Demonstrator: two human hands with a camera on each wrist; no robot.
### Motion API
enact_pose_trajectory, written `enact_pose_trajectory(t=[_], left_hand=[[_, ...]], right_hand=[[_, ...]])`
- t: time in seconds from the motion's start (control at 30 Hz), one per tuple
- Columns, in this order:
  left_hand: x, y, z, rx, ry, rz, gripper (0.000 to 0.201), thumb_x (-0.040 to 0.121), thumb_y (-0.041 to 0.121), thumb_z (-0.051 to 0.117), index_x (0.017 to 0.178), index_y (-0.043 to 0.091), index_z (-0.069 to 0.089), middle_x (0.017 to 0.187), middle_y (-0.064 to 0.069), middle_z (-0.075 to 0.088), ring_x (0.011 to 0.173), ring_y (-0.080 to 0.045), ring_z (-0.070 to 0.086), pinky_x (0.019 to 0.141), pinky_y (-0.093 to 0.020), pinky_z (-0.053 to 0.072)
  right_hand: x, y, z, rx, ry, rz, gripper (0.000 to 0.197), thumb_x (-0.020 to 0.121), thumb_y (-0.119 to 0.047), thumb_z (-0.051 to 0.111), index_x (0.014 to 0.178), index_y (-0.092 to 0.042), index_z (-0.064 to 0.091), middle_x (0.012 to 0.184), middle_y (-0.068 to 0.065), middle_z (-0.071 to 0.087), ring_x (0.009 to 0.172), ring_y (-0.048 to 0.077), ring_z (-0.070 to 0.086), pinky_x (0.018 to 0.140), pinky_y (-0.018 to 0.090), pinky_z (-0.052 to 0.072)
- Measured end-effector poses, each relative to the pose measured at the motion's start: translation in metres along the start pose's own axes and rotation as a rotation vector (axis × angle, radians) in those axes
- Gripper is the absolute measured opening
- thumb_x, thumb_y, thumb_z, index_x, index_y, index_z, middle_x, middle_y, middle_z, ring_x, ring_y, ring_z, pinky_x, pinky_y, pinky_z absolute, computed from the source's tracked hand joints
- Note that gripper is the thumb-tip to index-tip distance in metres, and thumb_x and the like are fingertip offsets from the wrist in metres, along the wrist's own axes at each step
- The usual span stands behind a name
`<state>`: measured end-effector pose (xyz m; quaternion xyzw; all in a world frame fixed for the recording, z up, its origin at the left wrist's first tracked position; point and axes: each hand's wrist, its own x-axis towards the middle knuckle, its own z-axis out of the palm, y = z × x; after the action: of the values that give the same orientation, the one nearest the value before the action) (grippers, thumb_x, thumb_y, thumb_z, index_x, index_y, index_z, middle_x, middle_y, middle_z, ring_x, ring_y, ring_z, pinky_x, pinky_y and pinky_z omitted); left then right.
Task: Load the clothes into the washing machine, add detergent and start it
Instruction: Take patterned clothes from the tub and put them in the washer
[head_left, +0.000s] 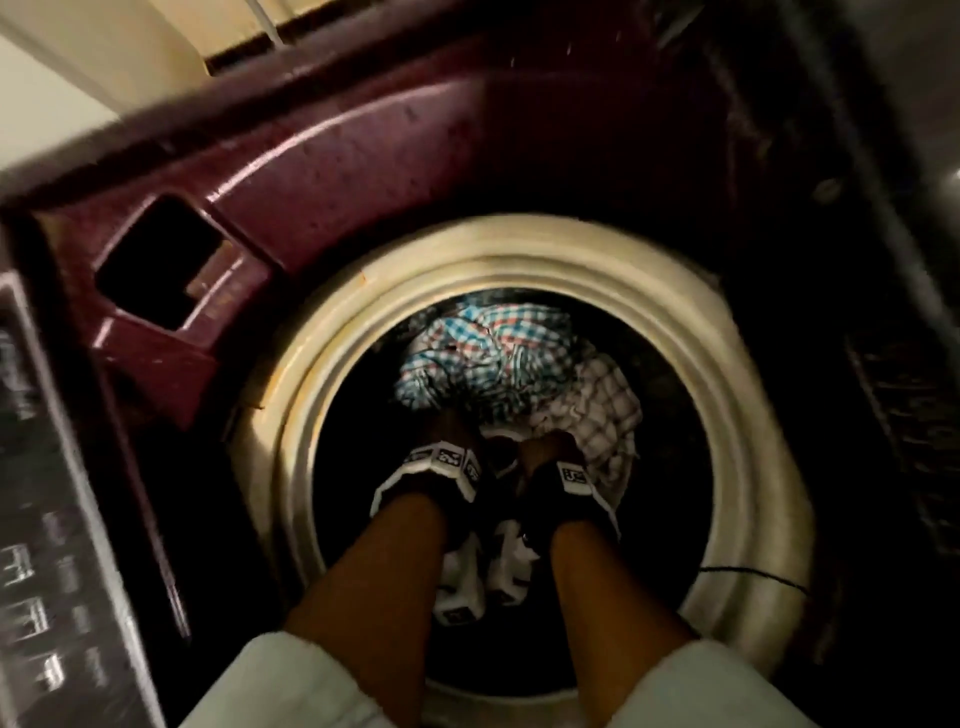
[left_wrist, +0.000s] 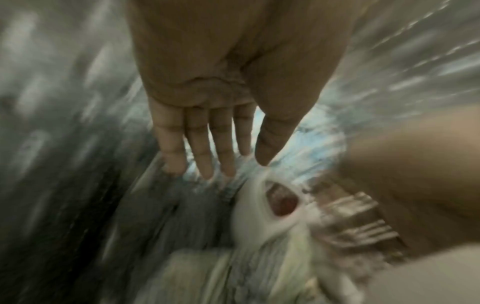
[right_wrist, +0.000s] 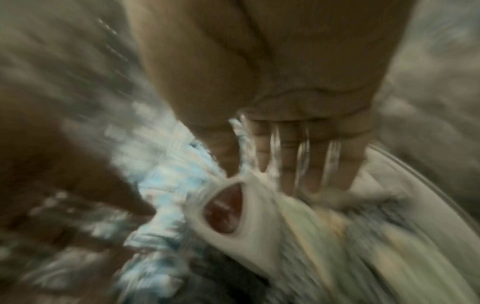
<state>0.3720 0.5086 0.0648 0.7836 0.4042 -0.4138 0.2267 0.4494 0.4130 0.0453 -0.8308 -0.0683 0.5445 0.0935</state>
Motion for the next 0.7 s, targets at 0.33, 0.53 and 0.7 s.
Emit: enact_pose_trajectory(t=[0.33,0.53,0.7], left_hand=[[-0.119,0.022,-0.084,-0.276,0.298,0.184,0.056,0.088,0.055,0.05,0.135,0.024,0.047,0.136,-0.009,0.053,0.123,-0.029,0.054,0.101,-0.037,0.042],[-0.197,0.027,-0.114,-0.002,0.277,0.518,0.046,0.089,0.03,0.052,0.135,0.025,0.049,0.139,-0.005,0.053,0.125,-0.026,0.053,0.103,-0.038,0.044],[-0.266,0.039,-0.119,0.166,0.343,0.693,0.029,0.094,0.026,0.05,0.114,0.01,0.064,0.12,-0.015,0.065,0.111,-0.031,0.062,0.089,-0.036,0.048]], right_hand=[[-0.105,-0.042,-0.05,0.059,0.221,-0.194,0.06,0.086,-0.051,0.045,0.132,-0.013,0.054,0.141,0.011,0.051,0.131,0.03,0.047,0.107,0.035,0.038],[-0.214,-0.039,-0.078,-0.068,0.454,-0.272,0.038,0.094,-0.034,0.044,0.112,-0.009,0.067,0.119,0.016,0.065,0.112,0.035,0.061,0.094,0.04,0.047],[-0.299,-0.017,-0.076,-0.012,0.667,-0.226,0.029,0.09,-0.025,0.047,0.1,-0.007,0.067,0.106,0.018,0.068,0.1,0.035,0.064,0.082,0.039,0.051]])
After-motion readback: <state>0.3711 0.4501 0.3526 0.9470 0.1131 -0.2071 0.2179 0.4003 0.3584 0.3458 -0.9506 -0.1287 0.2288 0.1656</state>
